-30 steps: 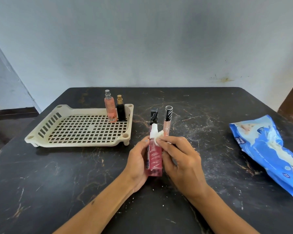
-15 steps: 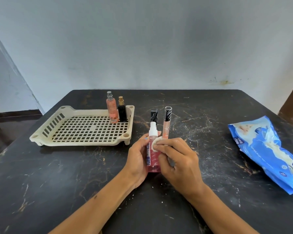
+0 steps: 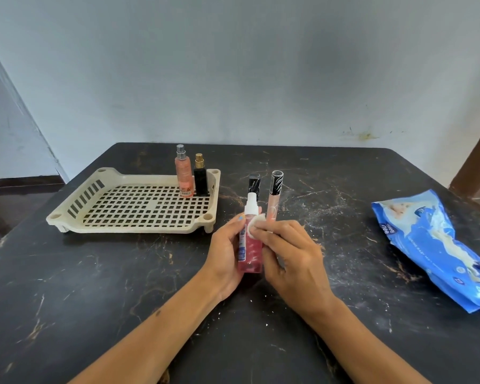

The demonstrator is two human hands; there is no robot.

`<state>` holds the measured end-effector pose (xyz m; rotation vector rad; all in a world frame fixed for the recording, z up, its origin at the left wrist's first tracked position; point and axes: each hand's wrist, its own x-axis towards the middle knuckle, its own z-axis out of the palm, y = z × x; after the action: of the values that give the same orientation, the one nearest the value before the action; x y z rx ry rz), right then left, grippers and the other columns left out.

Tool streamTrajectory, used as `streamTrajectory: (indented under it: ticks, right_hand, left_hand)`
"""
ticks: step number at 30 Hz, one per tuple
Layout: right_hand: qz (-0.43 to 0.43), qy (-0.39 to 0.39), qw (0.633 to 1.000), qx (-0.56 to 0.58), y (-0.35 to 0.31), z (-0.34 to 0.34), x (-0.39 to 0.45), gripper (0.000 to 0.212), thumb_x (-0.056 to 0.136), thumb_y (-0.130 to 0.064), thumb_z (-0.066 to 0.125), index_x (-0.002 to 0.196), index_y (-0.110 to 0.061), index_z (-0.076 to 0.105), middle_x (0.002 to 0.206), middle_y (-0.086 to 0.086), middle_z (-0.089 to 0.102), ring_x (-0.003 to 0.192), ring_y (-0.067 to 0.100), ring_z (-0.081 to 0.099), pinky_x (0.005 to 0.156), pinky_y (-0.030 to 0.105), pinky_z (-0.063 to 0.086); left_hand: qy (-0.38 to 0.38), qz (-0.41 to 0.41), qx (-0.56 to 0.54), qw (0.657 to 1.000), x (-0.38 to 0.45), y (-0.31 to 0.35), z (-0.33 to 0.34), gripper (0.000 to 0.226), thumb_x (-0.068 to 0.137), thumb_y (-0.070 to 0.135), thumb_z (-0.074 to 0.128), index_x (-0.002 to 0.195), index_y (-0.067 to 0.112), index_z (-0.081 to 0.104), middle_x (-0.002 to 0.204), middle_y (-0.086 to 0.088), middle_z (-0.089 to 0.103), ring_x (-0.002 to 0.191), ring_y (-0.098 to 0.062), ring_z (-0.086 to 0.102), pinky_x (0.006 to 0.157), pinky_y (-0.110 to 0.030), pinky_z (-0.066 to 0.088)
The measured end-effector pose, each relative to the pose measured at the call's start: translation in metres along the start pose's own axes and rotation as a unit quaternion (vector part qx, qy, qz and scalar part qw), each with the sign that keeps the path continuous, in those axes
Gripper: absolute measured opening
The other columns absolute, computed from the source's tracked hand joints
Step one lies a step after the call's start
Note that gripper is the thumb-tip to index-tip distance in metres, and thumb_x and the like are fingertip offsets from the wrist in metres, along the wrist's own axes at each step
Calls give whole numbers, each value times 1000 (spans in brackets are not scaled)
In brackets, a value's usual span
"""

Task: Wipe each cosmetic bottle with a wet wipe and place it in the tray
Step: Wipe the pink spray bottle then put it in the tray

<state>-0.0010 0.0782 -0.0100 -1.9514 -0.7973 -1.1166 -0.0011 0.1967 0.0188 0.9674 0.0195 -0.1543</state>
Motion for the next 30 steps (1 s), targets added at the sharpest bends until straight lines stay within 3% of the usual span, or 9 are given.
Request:
streamTrajectory:
  ticks: [3, 7, 12, 15, 17, 20, 22, 27, 30]
  right_hand:
    - [-12, -1, 1000, 10, -1, -1, -1, 18, 82, 3, 57, 86, 2, 75, 93, 7, 71, 83, 20, 64, 82, 22, 52]
    - [3, -19, 1000, -20, -2, 0, -1, 21, 88, -1, 56, 100, 4, 73, 104, 10, 69, 93, 21, 62, 89, 25, 51]
    - [-57, -33, 998, 5, -6, -1, -3, 14, 76, 12, 64, 80, 2, 73, 90, 7, 71, 79, 24, 63, 75, 30, 53]
    - [4, -25, 999, -20, -1, -1, -2, 19, 86, 3, 58, 99, 3, 72, 104, 10, 69, 90, 24, 62, 84, 30, 52]
    - [-4, -48, 999, -23, -1, -1, -2, 26, 89, 0, 52, 108, 3, 70, 112, 10, 67, 99, 23, 60, 92, 28, 49]
    - [-63, -60, 996, -3, -8, -2, -4, 20, 85, 5, 55, 93, 3, 74, 101, 8, 70, 91, 23, 62, 86, 27, 52]
    - [-67, -44, 997, 5, -8, -3, -5, 17, 81, 7, 57, 84, 3, 73, 93, 8, 70, 84, 24, 63, 80, 29, 53]
    - [10, -63, 997, -33, 0, 0, -4, 33, 88, 1, 48, 115, 5, 67, 119, 12, 64, 105, 24, 60, 98, 26, 46]
    - [-37, -79, 996, 1, -6, -3, -7, 27, 87, 3, 50, 103, 4, 72, 109, 9, 68, 97, 26, 63, 90, 31, 52]
  left_hand:
    - [0, -8, 12, 1000, 0, -1, -1, 33, 95, 20, 34, 111, 1, 56, 76, -9, 64, 66, -17, 62, 61, -29, 53]
    - [3, 10, 7, 1000, 1, -2, -1, 31, 95, 16, 34, 100, 2, 62, 77, -9, 67, 69, -17, 65, 60, -26, 55]
    - [18, -5, 13, 1000, 3, -3, -2, 27, 93, 20, 35, 103, 5, 56, 79, -11, 56, 66, -18, 53, 58, -26, 44]
    - [9, 14, 12, 1000, 3, -4, -1, 31, 95, 16, 33, 102, 1, 60, 81, -12, 65, 72, -18, 63, 63, -26, 54]
    - [6, 13, 12, 1000, 2, -4, 0, 30, 95, 15, 34, 99, 2, 61, 81, -11, 66, 72, -18, 64, 63, -25, 53]
    - [17, -16, 5, 1000, 2, -3, -2, 27, 94, 19, 37, 89, 6, 60, 67, -6, 62, 57, -14, 59, 51, -22, 47]
    - [20, -15, 0, 1000, 3, -4, -4, 29, 94, 21, 36, 89, 5, 60, 64, -6, 62, 55, -14, 58, 51, -23, 47]
    - [19, 7, 9, 1000, 2, -5, -2, 33, 96, 18, 34, 91, 4, 63, 71, -7, 69, 64, -14, 67, 58, -23, 55]
    - [30, -19, 1, 999, 2, -2, -3, 35, 96, 25, 34, 91, 5, 61, 69, -7, 64, 61, -16, 62, 54, -22, 52]
